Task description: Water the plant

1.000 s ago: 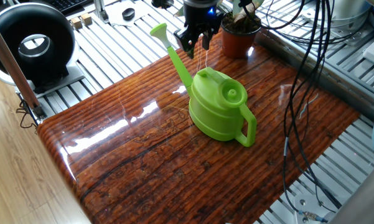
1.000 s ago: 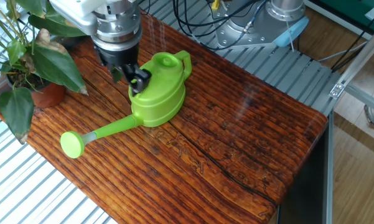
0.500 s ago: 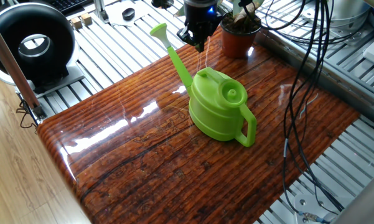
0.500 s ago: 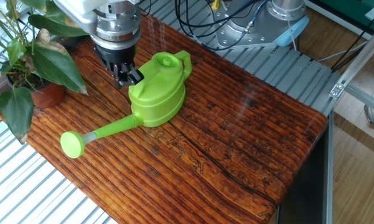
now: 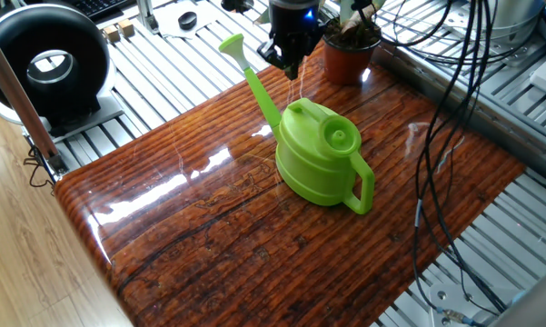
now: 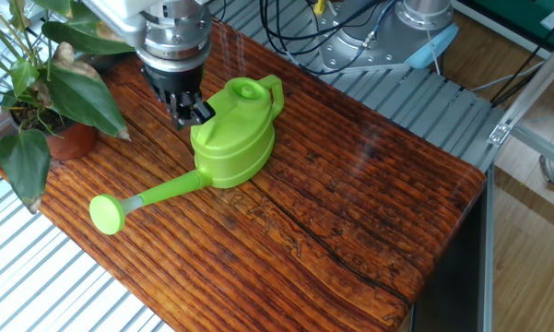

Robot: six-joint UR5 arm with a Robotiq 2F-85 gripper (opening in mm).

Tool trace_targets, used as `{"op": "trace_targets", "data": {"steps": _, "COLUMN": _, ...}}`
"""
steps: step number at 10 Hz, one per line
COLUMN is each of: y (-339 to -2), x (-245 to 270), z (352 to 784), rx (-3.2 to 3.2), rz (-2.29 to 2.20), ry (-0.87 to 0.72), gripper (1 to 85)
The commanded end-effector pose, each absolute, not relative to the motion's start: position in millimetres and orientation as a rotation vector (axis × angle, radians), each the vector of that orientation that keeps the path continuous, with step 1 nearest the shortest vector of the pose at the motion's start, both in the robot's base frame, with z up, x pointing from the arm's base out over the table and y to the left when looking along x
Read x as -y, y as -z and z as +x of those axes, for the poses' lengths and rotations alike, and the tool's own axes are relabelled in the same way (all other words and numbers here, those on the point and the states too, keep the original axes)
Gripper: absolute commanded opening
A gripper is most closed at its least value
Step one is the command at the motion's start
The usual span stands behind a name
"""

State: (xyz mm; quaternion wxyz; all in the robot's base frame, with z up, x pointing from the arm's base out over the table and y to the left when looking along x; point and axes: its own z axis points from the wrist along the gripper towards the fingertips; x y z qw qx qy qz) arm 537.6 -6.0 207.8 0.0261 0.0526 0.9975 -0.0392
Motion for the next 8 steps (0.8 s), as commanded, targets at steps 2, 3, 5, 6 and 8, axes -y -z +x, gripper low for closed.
{"op": "trace_targets", "data": {"steps": 2, "y": -215.6, "x": -9.7, "z": 508.4, "rx": -3.084, "rz": 0.233, "ry": 0.095, "gripper": 1.3}}
{"op": "trace_targets", "data": {"steps": 3, "y": -211.2, "x": -16.4, "z": 497.6, "rx": -3.069, "rz": 0.234, "ry": 0.074, "gripper": 1.3}}
{"op": "trace_targets", "data": {"steps": 5, "y": -209.8, "x": -22.3, "z": 476.8, "rx": -3.062, "rz": 0.245, "ry": 0.068, "gripper": 1.3}}
{"op": "trace_targets", "data": {"steps": 6, "y": -210.8, "x": -22.2, "z": 463.5, "rx": -3.076, "rz": 0.245, "ry": 0.063, "gripper": 1.3}}
{"op": "trace_targets", "data": {"steps": 8, "y": -205.2, "x": -19.5, "z": 439.8, "rx": -3.1, "rz": 0.231, "ry": 0.026, "gripper": 1.3}}
